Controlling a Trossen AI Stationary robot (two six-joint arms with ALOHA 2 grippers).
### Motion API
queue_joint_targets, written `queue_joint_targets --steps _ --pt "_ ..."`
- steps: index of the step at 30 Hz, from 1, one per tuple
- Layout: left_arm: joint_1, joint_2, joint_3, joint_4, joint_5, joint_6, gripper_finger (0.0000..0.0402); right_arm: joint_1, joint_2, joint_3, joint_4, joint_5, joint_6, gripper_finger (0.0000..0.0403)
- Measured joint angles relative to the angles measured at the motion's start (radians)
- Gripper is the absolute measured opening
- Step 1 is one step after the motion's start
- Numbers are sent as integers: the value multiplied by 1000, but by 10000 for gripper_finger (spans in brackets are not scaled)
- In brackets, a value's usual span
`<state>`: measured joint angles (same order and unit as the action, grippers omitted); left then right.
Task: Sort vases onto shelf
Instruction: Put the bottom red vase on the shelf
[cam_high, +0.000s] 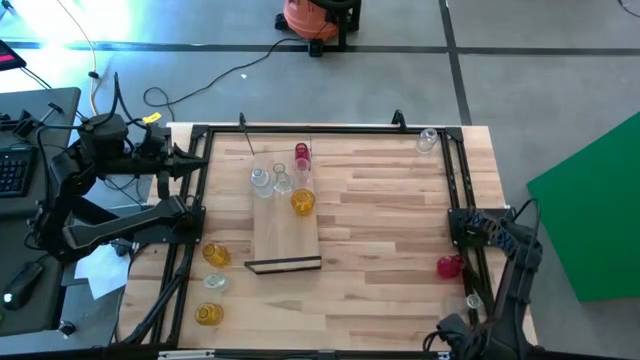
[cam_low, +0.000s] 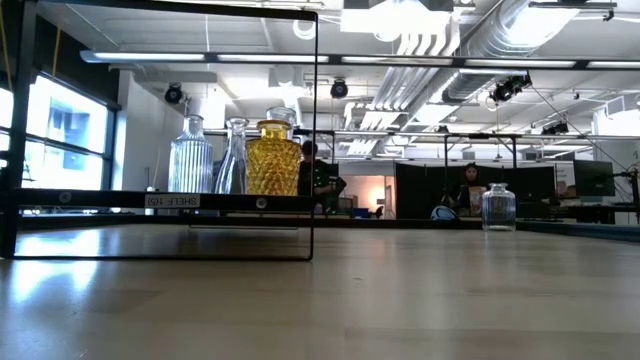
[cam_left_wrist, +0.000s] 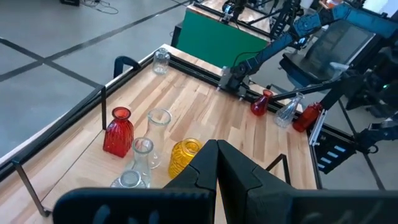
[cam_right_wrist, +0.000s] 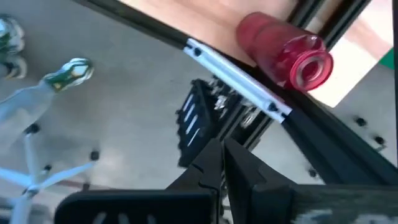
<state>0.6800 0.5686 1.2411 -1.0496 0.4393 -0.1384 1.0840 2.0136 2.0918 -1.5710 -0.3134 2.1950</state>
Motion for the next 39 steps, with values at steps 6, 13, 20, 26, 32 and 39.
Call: queue_joint_targets --steps 6,13,20,26,32,39 --pt "0 0 0 0 0 -8 0 -11 0 -52 -1 -44 3 0" --pt "0 0 0 -1 0 -8 0 -70 -2 -77 0 -107 8 0" --pt "0 0 0 -1 0 -35 0 -62 -4 -151 0 -155 18 1" --pt "0 0 0 -1 0 -48 0 -42 -48 -224 0 -150 7 46" --pt "0 0 0 -1 4 -132 0 -17 -131 -317 -1 -138 26 122" --pt "0 0 0 0 -1 -210 0 18 -152 -382 80 -82 24 157"
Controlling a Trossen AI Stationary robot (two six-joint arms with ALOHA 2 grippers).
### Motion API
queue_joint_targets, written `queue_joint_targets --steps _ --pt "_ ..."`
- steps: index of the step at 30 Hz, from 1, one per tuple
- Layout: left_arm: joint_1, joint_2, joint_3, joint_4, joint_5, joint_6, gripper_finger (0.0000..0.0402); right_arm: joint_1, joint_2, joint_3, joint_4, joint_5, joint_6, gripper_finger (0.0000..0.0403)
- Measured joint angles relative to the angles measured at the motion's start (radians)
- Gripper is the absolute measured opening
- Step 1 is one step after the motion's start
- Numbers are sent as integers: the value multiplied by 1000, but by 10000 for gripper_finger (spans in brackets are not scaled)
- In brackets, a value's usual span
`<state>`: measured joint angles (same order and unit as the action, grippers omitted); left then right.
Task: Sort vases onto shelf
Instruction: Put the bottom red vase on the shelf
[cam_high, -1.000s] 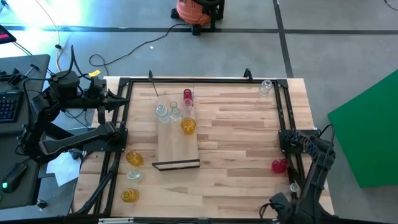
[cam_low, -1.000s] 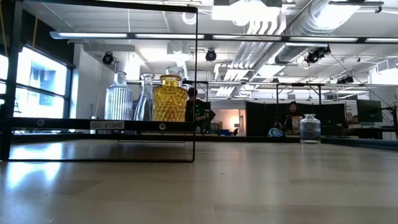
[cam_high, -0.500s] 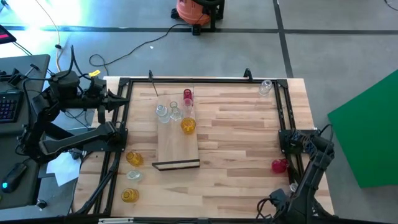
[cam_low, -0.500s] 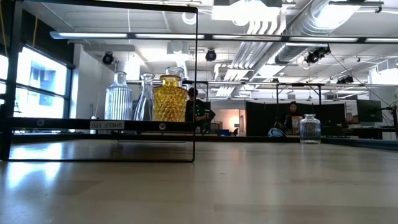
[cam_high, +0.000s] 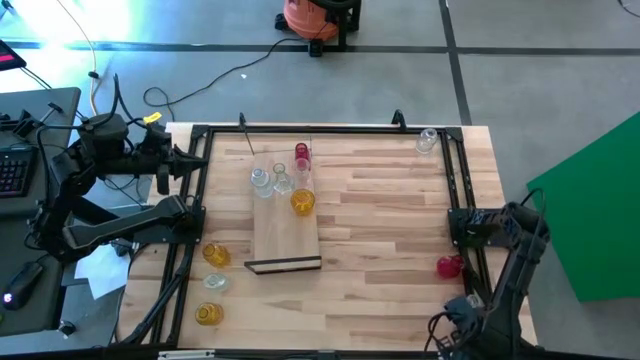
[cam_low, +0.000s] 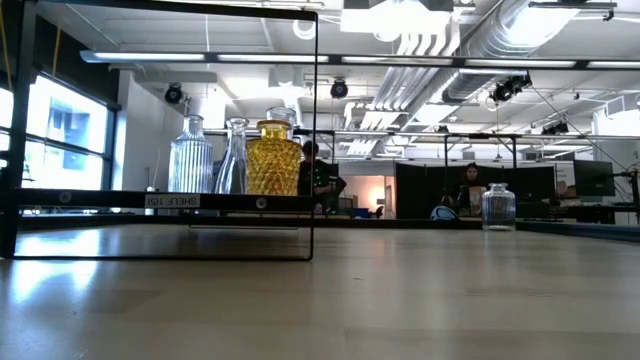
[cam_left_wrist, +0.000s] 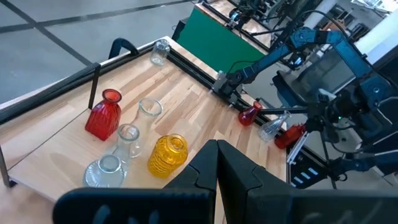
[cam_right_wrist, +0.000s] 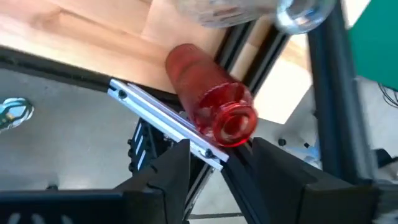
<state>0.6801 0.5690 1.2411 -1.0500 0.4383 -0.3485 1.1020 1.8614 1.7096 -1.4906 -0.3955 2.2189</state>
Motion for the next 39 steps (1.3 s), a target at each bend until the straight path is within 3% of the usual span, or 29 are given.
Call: queue_joint_targets --steps 20,27,39 --pt "0 0 0 1 -3 -42 0 51 1 -22 13 47 -4 138" --pt "0 0 0 1 -4 -42 0 51 2 -119 158 50 -10 138" --pt "0 0 0 1 -4 -42 0 57 -1 -153 185 51 -16 134"
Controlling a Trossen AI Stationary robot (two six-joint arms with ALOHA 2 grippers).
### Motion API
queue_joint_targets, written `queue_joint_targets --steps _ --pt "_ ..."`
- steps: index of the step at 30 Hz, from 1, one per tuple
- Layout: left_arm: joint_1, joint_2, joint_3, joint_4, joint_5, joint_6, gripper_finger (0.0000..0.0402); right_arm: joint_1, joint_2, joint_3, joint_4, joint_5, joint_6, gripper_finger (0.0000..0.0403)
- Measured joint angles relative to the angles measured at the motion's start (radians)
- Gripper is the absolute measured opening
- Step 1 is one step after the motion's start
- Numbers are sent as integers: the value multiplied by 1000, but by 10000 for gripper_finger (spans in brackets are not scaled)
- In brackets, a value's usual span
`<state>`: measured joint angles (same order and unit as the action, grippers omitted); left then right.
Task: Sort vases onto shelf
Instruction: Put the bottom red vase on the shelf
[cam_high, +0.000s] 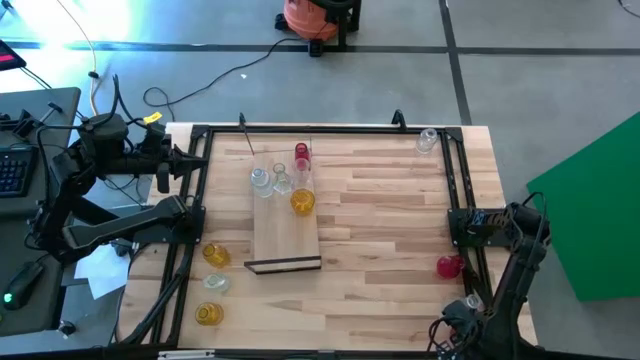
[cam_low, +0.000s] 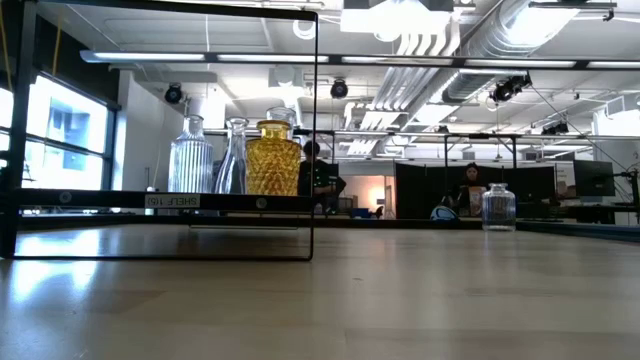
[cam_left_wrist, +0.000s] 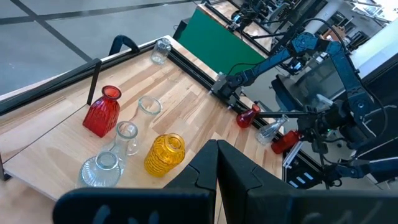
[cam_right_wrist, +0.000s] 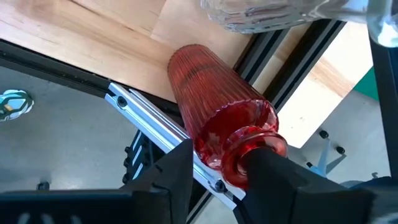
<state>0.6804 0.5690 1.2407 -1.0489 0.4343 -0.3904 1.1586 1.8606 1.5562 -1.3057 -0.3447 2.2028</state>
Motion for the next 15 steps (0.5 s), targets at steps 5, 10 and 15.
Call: queue_joint_targets --steps 5,10,15 --pt "0 0 0 0 0 0 0 1 -1 0 5 0 -3 93" --pt "0 0 0 0 0 0 0 4 -3 1 28 -1 -9 22" --pt "0 0 0 0 0 0 0 6 -2 0 34 -4 -9 15"
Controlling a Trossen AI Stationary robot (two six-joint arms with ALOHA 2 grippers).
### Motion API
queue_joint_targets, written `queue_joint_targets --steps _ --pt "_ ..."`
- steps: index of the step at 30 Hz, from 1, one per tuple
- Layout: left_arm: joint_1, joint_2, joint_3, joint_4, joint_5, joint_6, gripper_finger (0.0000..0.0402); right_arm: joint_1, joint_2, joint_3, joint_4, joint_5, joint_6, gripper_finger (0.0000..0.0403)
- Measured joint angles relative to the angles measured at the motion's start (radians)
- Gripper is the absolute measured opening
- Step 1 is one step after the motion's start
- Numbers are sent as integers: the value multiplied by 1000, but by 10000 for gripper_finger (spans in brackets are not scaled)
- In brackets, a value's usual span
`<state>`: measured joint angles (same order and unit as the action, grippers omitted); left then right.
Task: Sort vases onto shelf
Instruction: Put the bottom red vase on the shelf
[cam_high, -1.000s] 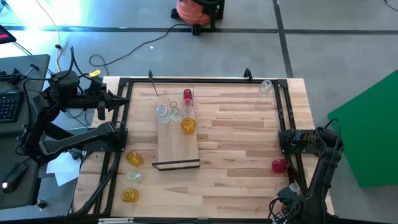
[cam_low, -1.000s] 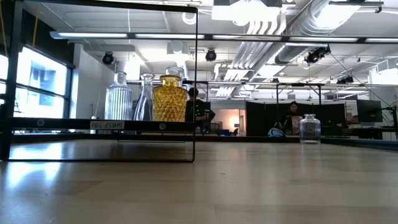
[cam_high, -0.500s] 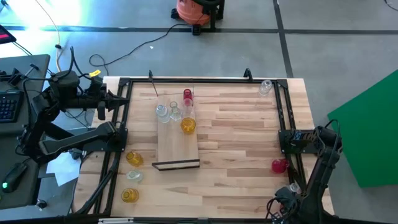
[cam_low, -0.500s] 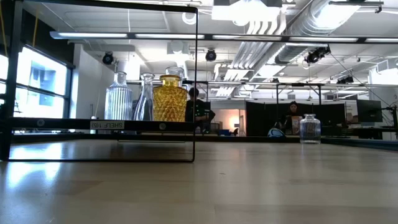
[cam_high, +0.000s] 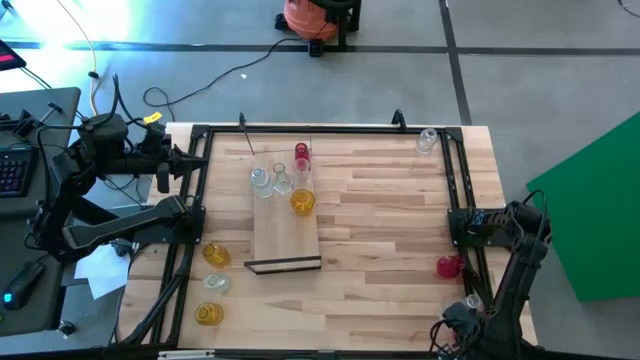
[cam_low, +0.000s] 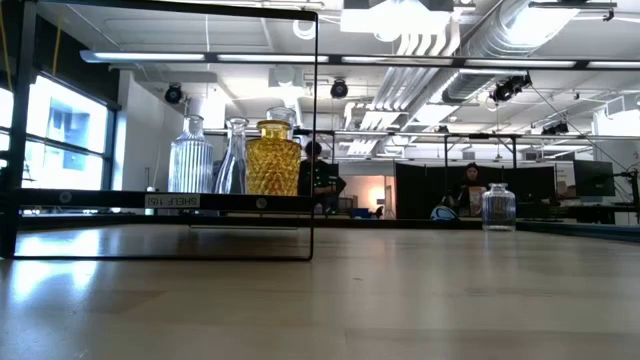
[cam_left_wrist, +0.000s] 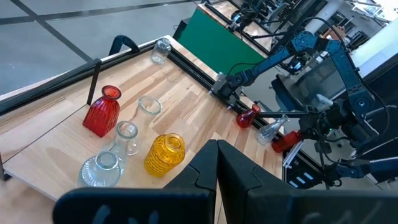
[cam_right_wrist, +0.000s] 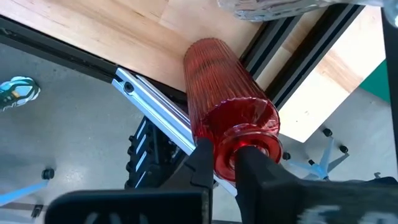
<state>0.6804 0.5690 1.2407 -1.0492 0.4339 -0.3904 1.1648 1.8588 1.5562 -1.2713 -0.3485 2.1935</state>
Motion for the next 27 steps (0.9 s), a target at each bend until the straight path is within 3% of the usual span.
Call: queue_joint_targets --steps 10,17,27 --pt "0 0 0 0 0 0 0 -20 1 1 47 38 -17 6" --pt "0 0 0 0 0 0 0 -73 5 3 116 149 -58 6" --pt "0 0 0 0 0 26 0 -93 7 -2 31 173 -103 6"
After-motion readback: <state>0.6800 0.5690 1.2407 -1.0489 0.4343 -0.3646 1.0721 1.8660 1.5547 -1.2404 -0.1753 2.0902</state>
